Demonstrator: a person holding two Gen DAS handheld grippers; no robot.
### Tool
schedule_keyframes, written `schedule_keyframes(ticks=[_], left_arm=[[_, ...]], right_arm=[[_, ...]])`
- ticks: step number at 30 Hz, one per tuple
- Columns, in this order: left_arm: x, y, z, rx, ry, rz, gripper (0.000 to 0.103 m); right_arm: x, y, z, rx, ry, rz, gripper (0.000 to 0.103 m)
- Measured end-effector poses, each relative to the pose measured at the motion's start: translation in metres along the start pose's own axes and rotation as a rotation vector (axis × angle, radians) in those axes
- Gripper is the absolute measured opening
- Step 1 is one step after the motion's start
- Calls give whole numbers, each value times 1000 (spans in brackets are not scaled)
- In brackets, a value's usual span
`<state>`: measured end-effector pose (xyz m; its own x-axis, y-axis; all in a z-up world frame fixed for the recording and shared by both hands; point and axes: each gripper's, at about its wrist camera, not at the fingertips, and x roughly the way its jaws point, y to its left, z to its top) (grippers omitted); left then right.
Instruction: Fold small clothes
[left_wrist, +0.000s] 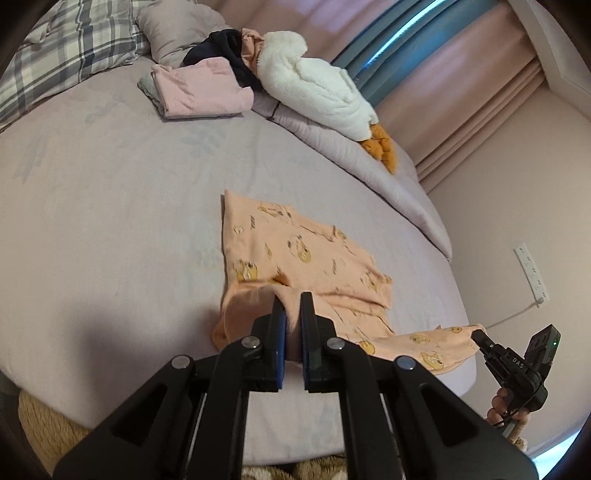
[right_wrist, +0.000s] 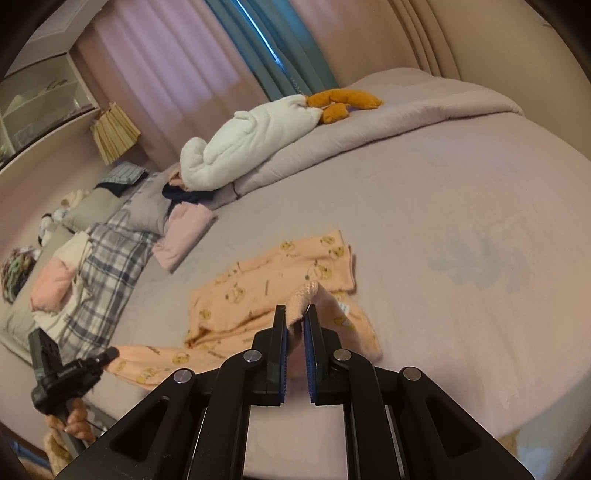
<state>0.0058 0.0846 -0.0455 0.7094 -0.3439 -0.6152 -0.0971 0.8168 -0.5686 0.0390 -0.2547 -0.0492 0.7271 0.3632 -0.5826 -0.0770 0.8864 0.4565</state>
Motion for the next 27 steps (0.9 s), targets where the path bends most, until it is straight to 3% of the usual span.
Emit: schedule_keyframes(ticks=[18, 25, 27], left_arm=[[140, 37, 103, -122, 67, 133, 5], [169, 49, 122, -118, 58, 230, 5], [177, 54, 126, -127, 65, 225, 5]], right_arm=[[155, -28, 63, 111, 183, -11, 10], [195, -34, 72, 109, 239, -99, 10], [203, -37, 73, 107, 249, -114, 10]])
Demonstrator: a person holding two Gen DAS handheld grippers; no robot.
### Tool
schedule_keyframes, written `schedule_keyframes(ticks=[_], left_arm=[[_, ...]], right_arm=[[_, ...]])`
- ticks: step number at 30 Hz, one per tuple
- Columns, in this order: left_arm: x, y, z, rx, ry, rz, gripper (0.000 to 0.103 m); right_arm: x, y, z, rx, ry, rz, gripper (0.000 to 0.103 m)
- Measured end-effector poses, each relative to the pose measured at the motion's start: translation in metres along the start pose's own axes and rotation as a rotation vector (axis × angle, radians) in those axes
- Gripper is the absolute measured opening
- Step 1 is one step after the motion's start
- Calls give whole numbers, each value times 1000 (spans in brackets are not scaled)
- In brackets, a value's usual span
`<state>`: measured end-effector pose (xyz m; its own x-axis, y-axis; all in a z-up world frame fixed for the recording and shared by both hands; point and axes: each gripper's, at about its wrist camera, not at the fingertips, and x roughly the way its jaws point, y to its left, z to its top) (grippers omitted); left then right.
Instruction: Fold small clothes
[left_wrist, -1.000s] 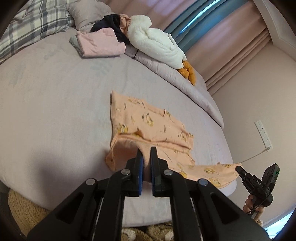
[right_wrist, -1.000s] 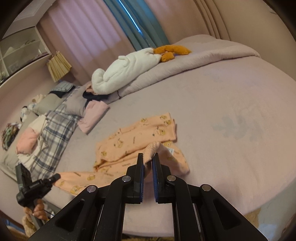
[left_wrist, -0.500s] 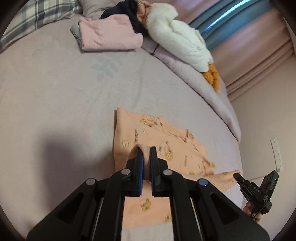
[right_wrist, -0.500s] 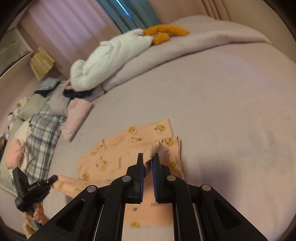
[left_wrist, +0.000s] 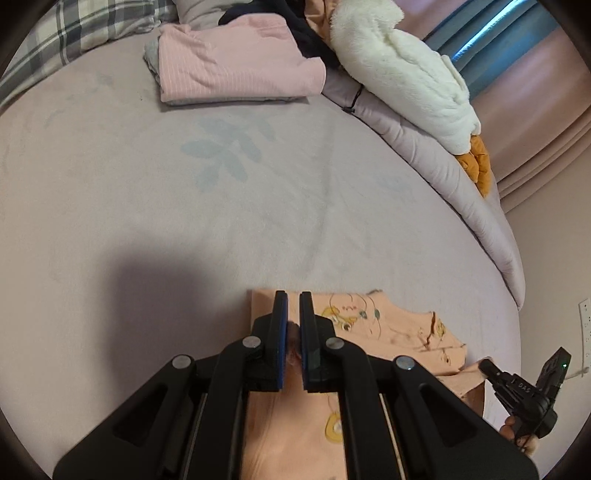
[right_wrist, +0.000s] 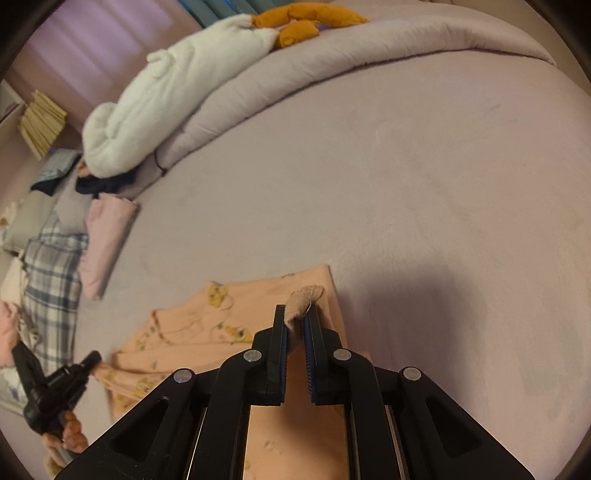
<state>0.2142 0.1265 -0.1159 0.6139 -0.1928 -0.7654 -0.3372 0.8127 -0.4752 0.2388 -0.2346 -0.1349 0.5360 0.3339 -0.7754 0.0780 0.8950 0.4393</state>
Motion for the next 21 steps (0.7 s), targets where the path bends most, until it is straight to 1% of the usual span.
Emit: schedule_keyframes(ticks=[5, 10, 11, 12, 13, 14, 15, 17, 20, 21], left_arm=[[13, 4, 5, -10, 10, 13, 5], [21, 11, 15, -43, -5, 27, 4], [24, 12, 18, -48, -2, 31, 3], [25, 12, 19, -50, 1, 33, 3], [27, 13, 20, -50, 4, 35, 3], [27, 13, 20, -46, 8, 36, 3], [25, 13, 20, -43, 7, 34, 3], [19, 14, 20, -36, -4, 31, 3], [9, 16, 22, -23, -19, 35, 6], [1, 16, 20, -16, -25, 31, 8]], right_arm=[[9, 0, 7, -2, 1, -31, 10], [11, 1, 16, -12, -17, -58, 10], [14, 2, 20, -16, -25, -73, 10], [15, 3, 21, -24, -39, -102, 10], [13, 3, 21, -37, -61, -151, 10], [15, 4, 24, -42, -67, -170, 10], [14, 3, 24, -46, -65, -174, 10], [11, 1, 22, -49, -55, -146, 10], [2, 0, 18, -68, -61, -150, 10], [0, 1, 17, -73, -59, -151, 10]])
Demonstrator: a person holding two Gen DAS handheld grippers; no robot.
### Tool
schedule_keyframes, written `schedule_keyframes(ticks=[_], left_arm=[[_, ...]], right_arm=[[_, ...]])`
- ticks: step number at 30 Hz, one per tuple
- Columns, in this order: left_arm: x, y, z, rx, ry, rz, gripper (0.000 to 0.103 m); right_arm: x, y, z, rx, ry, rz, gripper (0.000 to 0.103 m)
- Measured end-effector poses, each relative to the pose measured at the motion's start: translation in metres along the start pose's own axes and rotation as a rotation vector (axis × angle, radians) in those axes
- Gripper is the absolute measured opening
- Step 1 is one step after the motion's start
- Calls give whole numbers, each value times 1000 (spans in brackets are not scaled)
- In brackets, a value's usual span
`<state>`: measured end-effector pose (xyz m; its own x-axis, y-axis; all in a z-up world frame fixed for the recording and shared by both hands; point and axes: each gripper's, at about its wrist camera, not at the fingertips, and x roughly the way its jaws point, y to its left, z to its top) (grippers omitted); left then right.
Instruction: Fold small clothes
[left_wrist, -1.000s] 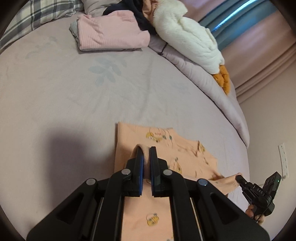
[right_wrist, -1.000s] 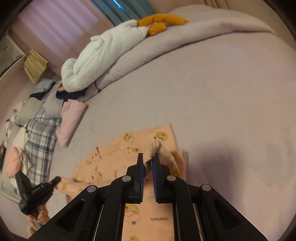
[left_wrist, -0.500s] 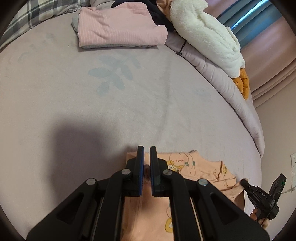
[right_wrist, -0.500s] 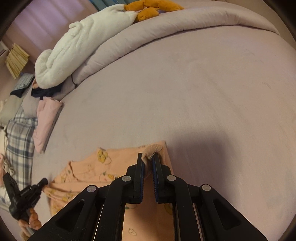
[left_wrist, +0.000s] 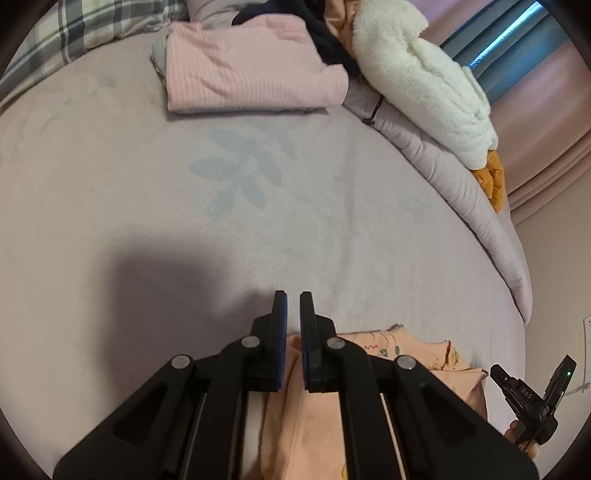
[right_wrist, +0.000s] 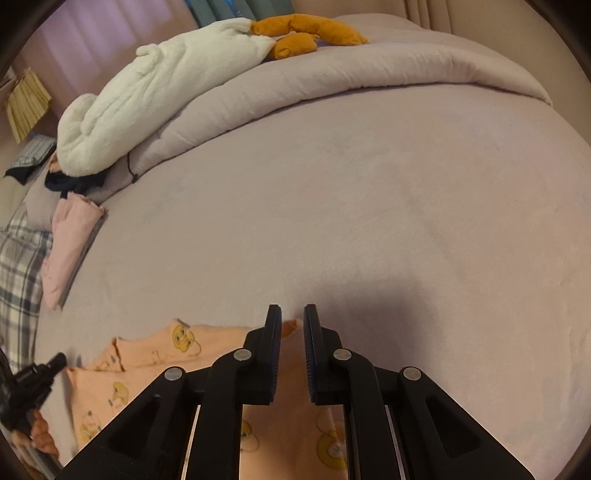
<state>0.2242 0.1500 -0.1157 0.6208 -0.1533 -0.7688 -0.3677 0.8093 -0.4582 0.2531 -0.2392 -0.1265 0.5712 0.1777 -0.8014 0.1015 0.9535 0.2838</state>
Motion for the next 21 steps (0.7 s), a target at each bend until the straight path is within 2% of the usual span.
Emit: schedule_keyframes(ticks=[1, 2, 3, 4, 5, 9, 10, 12, 14, 15, 16, 19, 21], left_arm=[[-3, 0, 0, 7, -2, -4, 15], [-8, -2, -2, 21, -3, -11, 20], [-13, -4, -5, 41, -4, -19, 35], [-15, -5, -7, 53, -3, -22, 47], [-16, -7, -10, 69, 1, -25, 50], [-3, -9, -20, 103, 45, -3, 53], [2, -9, -22, 102, 59, 3, 52], [11, -9, -26, 99, 82, -17, 50], [15, -10, -28, 103, 72, -31, 27], [16, -12, -29, 113, 69, -17, 5], [19, -14, -30, 123, 71, 6, 6], [18, -18, -32, 156, 49, 26, 6], [12, -19, -29, 137, 13, 15, 5]], right_arm=[[-4, -2, -2, -5, 6, 3, 11], [-5, -1, -3, -9, 11, 8, 20], [-6, 0, -4, -15, 16, 16, 29], [-7, 0, -5, -23, 19, 25, 48], [-6, 2, -6, -30, 17, 33, 52], [3, 6, -10, -79, 46, 20, 52], [7, 8, -10, -86, 51, 12, 52], [11, 11, -10, -95, 56, 11, 40], [12, 15, -11, -119, 50, -2, 19], [13, 17, -11, -128, 44, -13, 12], [13, 18, -11, -135, 40, -26, 5], [9, 18, -9, -133, 19, -27, 5], [0, 17, -6, -126, -6, -21, 5]])
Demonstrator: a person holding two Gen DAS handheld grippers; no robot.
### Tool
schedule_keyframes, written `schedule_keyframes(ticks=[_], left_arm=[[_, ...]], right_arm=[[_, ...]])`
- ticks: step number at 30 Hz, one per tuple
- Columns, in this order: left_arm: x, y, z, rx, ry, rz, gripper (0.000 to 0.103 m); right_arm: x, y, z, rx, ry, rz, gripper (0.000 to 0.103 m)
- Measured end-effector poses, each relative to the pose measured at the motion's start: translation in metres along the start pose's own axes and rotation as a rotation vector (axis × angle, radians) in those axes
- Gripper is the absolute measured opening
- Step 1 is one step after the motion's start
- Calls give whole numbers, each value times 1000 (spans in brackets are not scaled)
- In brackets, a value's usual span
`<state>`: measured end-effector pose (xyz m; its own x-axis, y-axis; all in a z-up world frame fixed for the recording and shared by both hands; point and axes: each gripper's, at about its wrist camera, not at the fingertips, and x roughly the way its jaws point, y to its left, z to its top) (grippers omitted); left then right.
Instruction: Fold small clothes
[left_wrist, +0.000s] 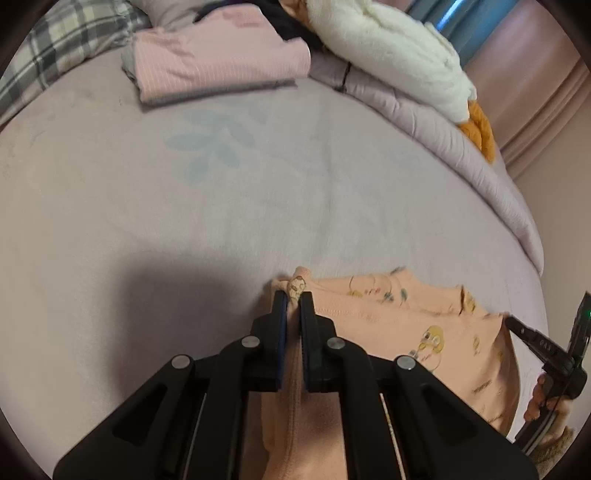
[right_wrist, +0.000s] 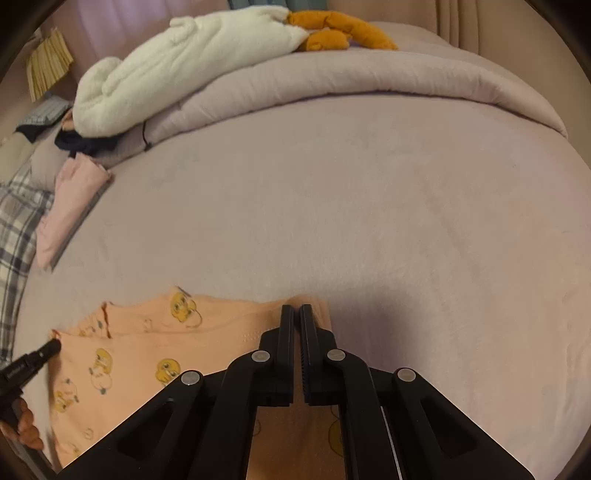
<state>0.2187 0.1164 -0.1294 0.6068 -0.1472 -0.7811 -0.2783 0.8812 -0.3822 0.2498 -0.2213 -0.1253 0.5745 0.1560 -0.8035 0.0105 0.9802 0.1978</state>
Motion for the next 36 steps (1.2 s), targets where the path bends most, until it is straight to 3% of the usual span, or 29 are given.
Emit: schedule_keyframes(ticks=[6, 11, 14, 17, 20, 23, 24, 27, 31, 33, 35, 36], left_arm=[[-1, -4, 14, -23, -10, -25, 5], [-3, 0, 12, -41, -9, -53, 6], [-3, 5, 9, -40, 3, -33, 6], [-1, 8, 8, -44, 13, -29, 7], [-3, 7, 7, -32, 8, -8, 10], [-11, 3, 4, 5, -1, 29, 11], [-15, 3, 3, 20, -7, 41, 16], [-24, 7, -4, 20, -5, 29, 51], [-39, 15, -22, -10, 16, -4, 63], [-44, 16, -34, -4, 30, -7, 67], [-50, 16, -47, 11, 44, -1, 70], [-52, 16, -54, 19, 52, 4, 71]], right_arm=[[-10, 4, 16, 16, -53, 18, 5], [-1, 4, 19, 20, -58, -22, 4], [7, -4, 18, 47, -49, -25, 2], [13, -10, 15, 49, -47, -92, 2], [20, -20, 12, 101, -3, -21, 2], [15, -19, 9, 85, -1, -36, 2], [13, -17, 8, 77, 1, -35, 2], [3, -16, 3, 62, -3, -34, 2], [-9, -10, -6, 12, -5, -67, 3], [-18, -8, -14, -6, -1, -65, 11], [-27, -10, -23, -9, 2, -62, 40], [-33, -11, -29, -8, -1, -59, 45]])
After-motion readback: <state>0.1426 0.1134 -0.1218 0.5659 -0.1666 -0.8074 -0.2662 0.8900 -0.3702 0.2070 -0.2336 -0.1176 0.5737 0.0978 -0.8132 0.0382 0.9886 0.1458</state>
